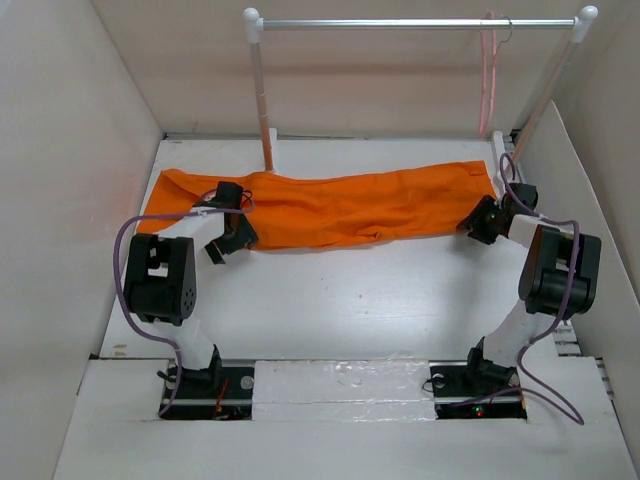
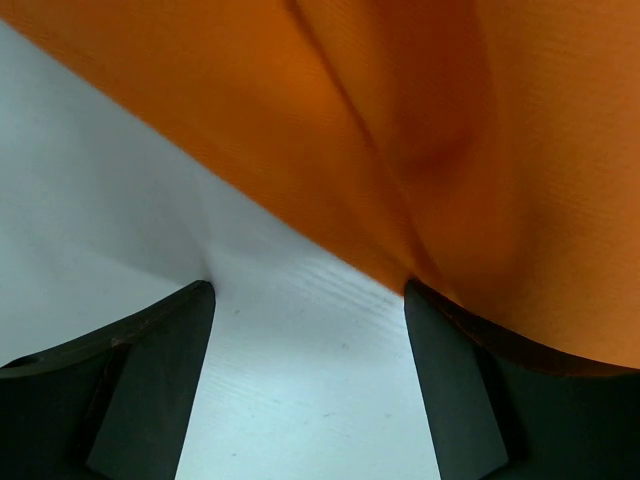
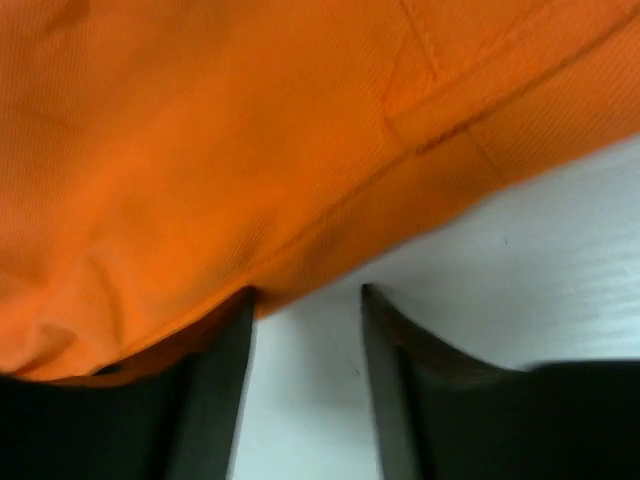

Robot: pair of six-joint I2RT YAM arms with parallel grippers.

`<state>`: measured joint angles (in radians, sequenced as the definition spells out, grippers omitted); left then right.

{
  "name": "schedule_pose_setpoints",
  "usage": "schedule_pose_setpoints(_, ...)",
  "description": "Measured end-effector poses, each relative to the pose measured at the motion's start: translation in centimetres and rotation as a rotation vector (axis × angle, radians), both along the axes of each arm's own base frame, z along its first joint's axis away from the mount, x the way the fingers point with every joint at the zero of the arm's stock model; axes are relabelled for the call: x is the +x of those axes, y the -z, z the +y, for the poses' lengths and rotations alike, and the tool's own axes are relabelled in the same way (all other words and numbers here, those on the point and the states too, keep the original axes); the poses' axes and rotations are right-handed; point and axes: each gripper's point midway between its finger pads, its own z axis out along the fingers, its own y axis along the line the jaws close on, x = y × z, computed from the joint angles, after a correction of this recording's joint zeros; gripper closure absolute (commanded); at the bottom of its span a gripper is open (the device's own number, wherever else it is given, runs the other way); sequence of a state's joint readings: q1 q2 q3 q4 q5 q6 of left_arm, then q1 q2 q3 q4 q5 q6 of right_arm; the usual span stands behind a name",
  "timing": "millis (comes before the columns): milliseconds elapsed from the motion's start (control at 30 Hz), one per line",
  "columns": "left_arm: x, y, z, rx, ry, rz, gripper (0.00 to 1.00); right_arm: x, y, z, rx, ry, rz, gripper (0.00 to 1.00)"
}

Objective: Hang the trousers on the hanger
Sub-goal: Fold the trousers at the center of the board.

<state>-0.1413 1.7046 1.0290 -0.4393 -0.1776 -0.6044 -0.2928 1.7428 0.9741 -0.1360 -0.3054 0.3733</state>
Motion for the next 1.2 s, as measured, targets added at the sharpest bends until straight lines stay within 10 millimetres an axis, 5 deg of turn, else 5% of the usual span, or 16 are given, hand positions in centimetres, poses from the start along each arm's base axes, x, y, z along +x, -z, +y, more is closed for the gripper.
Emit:
schedule_pose_setpoints(33,0.3,0.0,0.0,0.002,-0.007,-0.003,0.27,0.3,0.2,0.1,0.013,0.008,-0.005,0.62)
schedule_pose_setpoints(67,0.8,-0.2,0.0,0.004,-0.018,-0.015,0.27,0.7,0.4,0.0,0.019,0.015,-0.012,0.83)
schedule_pose_setpoints(133,1.7,-0.2,0.0,0.009,-0.040,-0.031,0.27,0.9,0.7,0.1,0.036,0.028,-0.011,0.95)
schedule_pose_setpoints(333,3.4,-0.3,0.5,0.032,-0.115,-0.072,0.34,-0.5,0.4,0.3,0.027,0.034,-0.025,1.00)
schedule_pose_setpoints(400,3.7,-0.3,0.5,0.031,-0.129,-0.089,0.52,-2.3,-0.2,0.4,0.011,0.034,-0.035,1.00)
schedule_pose_setpoints(433,3.9,-0.3,0.6,0.030,-0.136,-0.098,0.80,-3.3,-0.5,0.3,0.004,0.036,-0.038,1.00)
schedule_pose_setpoints(467,4.1,-0.3,0.6,0.029,-0.146,-0.107,0.96,-4.3,-0.8,0.0,-0.003,0.046,-0.043,1.00)
schedule_pose_setpoints(500,4.2,-0.3,0.6,0.029,-0.144,-0.111,1.00,-5.5,-1.0,-0.3,-0.010,0.058,-0.045,1.00)
schedule_pose_setpoints(767,3.8,-0.2,-0.9,-0.043,-0.119,-0.124,1.00,-14.3,-0.9,-3.8,-0.017,0.207,0.019,1.00)
schedule_pose_setpoints(900,0.2,-0.1,-2.8,-0.135,-0.075,-0.089,1.00,-18.2,-1.3,-6.5,-0.017,0.328,0.052,1.00)
schedule_pose_setpoints(1000,-3.1,-0.3,-3.7,-0.198,-0.048,-0.048,1.00,-19.9,-1.3,-7.4,-0.014,0.373,0.077,0.84)
schedule_pose_setpoints(1033,-3.7,-0.5,-3.7,-0.205,-0.044,-0.047,0.98,-20.0,-1.3,-7.3,-0.014,0.365,0.084,0.66)
schedule_pose_setpoints(1067,-4.5,-0.8,-3.5,-0.202,-0.042,-0.044,0.90,-19.9,-1.4,-7.3,-0.024,0.355,0.082,0.59)
schedule_pose_setpoints(1100,-4.8,-1.3,-3.2,-0.198,-0.039,-0.048,0.75,-19.5,-1.7,-7.4,-0.036,0.336,0.072,0.56)
schedule_pose_setpoints(1200,-5.0,-3.3,-2.3,-0.177,-0.037,-0.090,0.52,-17.8,-3.5,-6.9,-0.080,0.249,0.031,0.53)
